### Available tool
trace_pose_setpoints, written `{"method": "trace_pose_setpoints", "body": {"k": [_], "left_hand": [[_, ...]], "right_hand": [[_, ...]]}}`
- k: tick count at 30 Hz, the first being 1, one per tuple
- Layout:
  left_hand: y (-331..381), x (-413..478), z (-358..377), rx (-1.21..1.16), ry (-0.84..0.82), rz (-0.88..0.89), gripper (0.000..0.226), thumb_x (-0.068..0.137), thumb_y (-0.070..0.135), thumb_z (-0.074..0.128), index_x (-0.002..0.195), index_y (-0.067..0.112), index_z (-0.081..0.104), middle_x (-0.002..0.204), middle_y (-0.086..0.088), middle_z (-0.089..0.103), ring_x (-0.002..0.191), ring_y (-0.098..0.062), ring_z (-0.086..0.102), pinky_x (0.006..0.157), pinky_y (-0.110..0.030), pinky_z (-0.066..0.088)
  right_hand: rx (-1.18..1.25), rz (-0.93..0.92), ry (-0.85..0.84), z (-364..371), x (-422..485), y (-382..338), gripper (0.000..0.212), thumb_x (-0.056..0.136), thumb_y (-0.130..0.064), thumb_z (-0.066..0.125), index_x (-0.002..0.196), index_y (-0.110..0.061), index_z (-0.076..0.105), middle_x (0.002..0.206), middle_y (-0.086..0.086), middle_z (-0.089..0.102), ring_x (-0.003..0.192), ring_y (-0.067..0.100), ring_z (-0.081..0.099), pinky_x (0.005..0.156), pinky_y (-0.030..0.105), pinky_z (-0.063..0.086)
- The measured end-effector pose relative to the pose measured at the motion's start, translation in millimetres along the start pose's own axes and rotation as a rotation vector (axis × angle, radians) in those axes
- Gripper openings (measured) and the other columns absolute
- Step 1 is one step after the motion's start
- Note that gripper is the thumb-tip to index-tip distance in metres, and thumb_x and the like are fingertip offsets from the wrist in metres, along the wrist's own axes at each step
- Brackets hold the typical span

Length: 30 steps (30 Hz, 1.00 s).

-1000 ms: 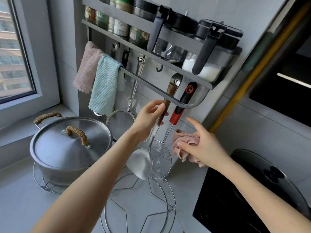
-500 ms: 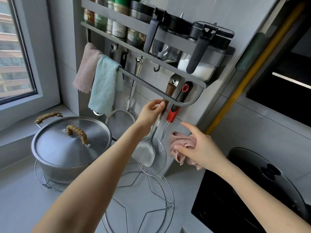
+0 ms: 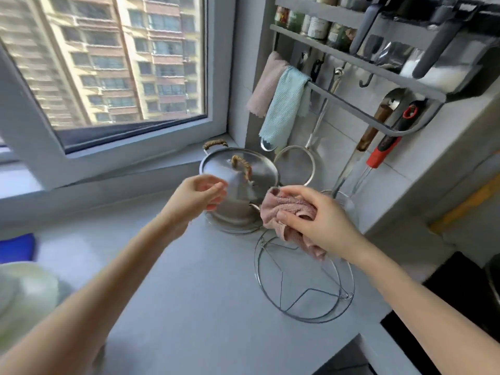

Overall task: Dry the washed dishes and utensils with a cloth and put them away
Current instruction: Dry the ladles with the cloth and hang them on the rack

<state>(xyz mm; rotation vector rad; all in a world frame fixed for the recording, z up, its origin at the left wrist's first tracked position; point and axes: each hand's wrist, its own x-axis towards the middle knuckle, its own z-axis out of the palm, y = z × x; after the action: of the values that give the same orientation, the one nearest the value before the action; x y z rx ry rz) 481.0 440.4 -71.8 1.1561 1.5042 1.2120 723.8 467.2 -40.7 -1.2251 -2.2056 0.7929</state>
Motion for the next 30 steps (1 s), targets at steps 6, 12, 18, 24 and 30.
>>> {"method": "trace_pose_setpoints", "body": {"k": [6, 12, 18, 24, 30], "left_hand": [[-51.1, -122.0, -128.4, 0.139, 0.437, -0.16, 0.018, 0.096, 0.01, 0.05, 0.086, 0.015, 0.063, 0.079, -0.005, 0.064, 0.06, -0.005, 0.061, 0.057, -0.014, 0.048], [-95.0, -234.7, -180.5, 0.577, 0.775, -0.368, 0.012, 0.091, 0.019, 0.056, 0.089, 0.018, 0.068, 0.082, 0.001, 0.067, 0.077, -0.018, 0.061, 0.071, -0.032, 0.047], [-194.8, -270.5, -156.3, 1.206, 0.196, -0.547, 0.014, 0.077, 0.021, 0.071, 0.075, 0.01, 0.062, 0.076, -0.006, 0.055, 0.075, -0.03, 0.056, 0.06, -0.034, 0.046], [-241.6, -280.3, -176.7, 1.273, 0.099, -0.596, 0.022, 0.076, 0.011, 0.068, 0.095, 0.015, 0.06, 0.086, -0.006, 0.058, 0.079, -0.03, 0.058, 0.059, -0.035, 0.043], [-225.8, -274.7, -189.4, 1.088, -0.003, -0.554, 0.009, 0.094, 0.028, 0.047, 0.092, 0.021, 0.041, 0.089, 0.004, 0.05, 0.09, -0.024, 0.054, 0.066, -0.031, 0.034]], "right_hand": [[0.095, -0.139, -0.286, 102.1, 9.8, -50.6, 0.055, 0.073, -0.04, 0.076, 0.124, -0.033, 0.057, 0.109, -0.015, 0.066, 0.101, 0.002, 0.061, 0.092, 0.021, 0.046], [0.199, -0.177, -0.535, 181.3, -4.0, -91.4, 0.058, 0.077, -0.035, 0.076, 0.129, -0.036, 0.051, 0.104, -0.021, 0.063, 0.102, 0.001, 0.061, 0.092, 0.024, 0.046], [0.243, -0.096, -0.583, 217.4, -25.2, -99.2, 0.051, 0.078, -0.03, 0.076, 0.124, -0.034, 0.054, 0.098, -0.021, 0.066, 0.092, -0.004, 0.063, 0.086, 0.023, 0.049], [0.202, 0.061, -0.542, 224.6, -48.6, -87.4, 0.044, 0.078, -0.026, 0.075, 0.114, -0.041, 0.053, 0.1, -0.022, 0.065, 0.095, -0.006, 0.061, 0.086, 0.023, 0.047], [0.191, 0.146, -0.463, 224.4, -65.9, -87.0, 0.037, 0.08, -0.022, 0.074, 0.1, -0.048, 0.056, 0.094, -0.022, 0.07, 0.086, -0.01, 0.063, 0.082, 0.024, 0.049]]}}
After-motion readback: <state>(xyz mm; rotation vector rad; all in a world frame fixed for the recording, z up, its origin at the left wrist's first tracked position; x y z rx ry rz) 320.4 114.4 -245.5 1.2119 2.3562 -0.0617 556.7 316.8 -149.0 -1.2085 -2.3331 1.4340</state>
